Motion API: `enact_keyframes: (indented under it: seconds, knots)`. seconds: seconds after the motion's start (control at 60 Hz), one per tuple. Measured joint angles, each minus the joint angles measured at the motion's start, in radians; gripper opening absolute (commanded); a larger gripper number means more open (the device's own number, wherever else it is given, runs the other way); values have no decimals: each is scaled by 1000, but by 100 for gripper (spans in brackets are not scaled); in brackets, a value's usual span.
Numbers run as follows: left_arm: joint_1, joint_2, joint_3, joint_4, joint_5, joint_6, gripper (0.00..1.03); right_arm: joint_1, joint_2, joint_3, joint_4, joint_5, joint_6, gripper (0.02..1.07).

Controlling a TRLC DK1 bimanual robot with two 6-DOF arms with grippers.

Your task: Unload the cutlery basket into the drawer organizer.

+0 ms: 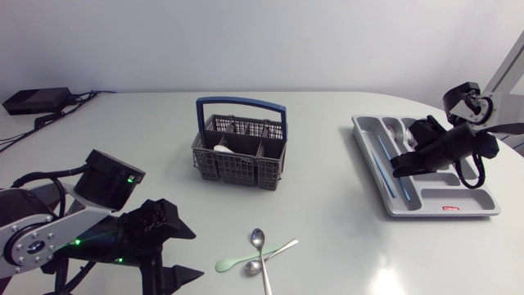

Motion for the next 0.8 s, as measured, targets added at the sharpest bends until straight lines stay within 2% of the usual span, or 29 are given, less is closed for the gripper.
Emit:
enact_keyframes:
  seconds: [0.2,0.25,0.4,0.5,0.633,0.8]
  knots:
    - [-1,0,0,0,0,-4,91,3,112,73,51,48,51,18]
    - [-2,0,0,0,0,-4,91,3,132,75,63,53,58,25]
    - [-2,0,0,0,0,-4,91,9,154,75,67,56,65,54]
    - [-2,0,0,0,0,-4,91,16,142,72,67,55,58,65]
    - [-2,0,0,0,0,-4,91,79,-2,-24,92,15,-52,79]
    - [-2,2,0,0,0,-4,91,254,-224,-137,63,-5,-143,79]
